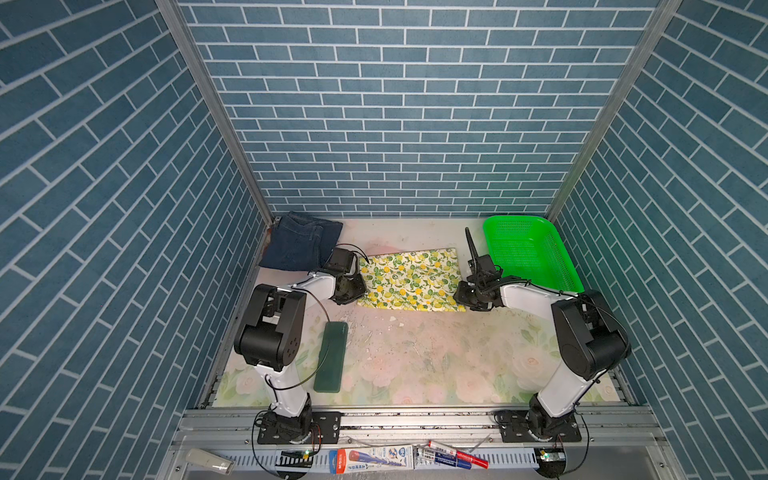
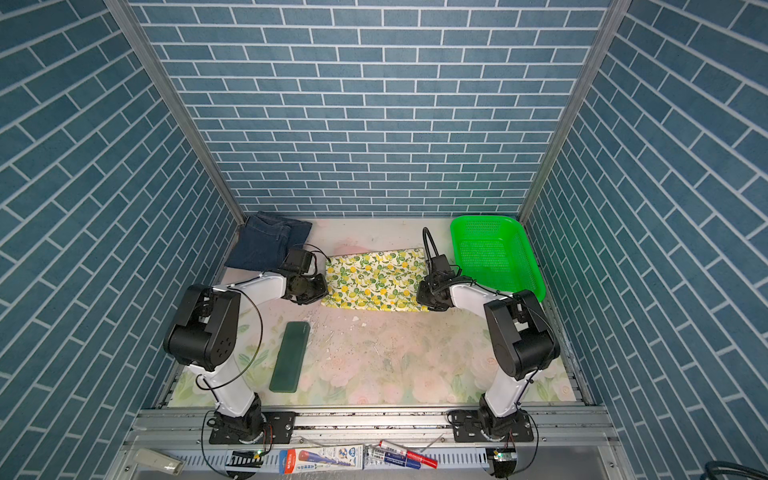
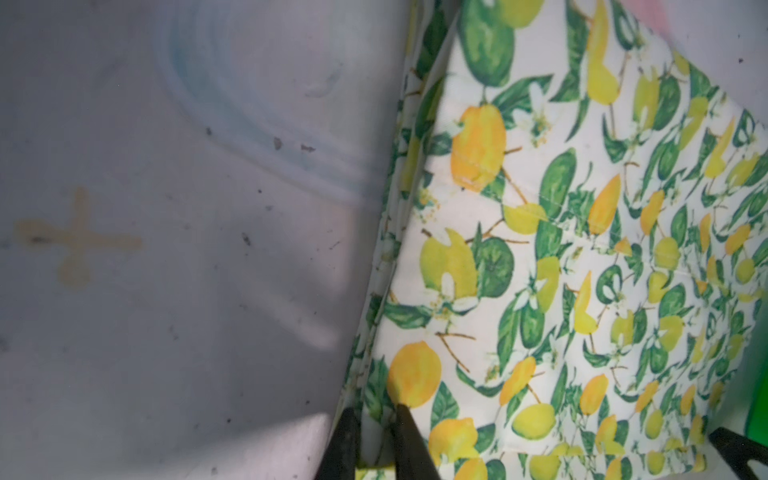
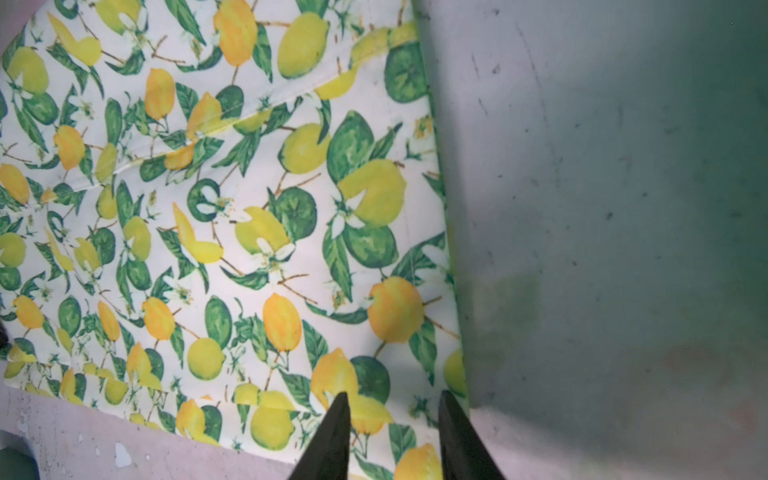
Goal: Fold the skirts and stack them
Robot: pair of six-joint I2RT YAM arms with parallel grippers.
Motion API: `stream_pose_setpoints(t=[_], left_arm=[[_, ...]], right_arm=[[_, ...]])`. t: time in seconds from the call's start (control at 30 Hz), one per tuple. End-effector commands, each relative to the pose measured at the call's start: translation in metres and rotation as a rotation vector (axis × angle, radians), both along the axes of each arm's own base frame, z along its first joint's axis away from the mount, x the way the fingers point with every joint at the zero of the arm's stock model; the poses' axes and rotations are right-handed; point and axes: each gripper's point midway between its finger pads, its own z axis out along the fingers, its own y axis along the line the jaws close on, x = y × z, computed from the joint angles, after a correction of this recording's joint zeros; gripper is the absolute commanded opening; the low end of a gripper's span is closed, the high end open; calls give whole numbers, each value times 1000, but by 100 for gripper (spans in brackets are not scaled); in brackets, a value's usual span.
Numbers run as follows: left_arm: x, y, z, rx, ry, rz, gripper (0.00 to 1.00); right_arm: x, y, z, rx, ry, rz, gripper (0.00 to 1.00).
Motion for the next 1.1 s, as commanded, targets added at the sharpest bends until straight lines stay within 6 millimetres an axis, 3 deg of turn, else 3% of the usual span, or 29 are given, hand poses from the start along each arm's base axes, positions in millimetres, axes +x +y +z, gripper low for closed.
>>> stream_pose_setpoints(t=[0.0,0.23,0.43,0.83,1.07], left_arm=[[1,-2,5,-6,-7,-6,13],[2,-2,10,-3,-14,-8,0],[0,-1,10,-1,-14,-6,0],[1,-2,18,-7,-32,-8,0],[2,-3,18,-13,-34,-5,0]], right_arm=[[-9,-6,-14,-33,28,-9,32],[-11,-20,-11,-113,10,-14,34],[-15,-35,-7,-161,-1,-46,38],[-6,-23,-21,-62,5,-78,38],[0,-17,-15,-20,-17,-82,25]])
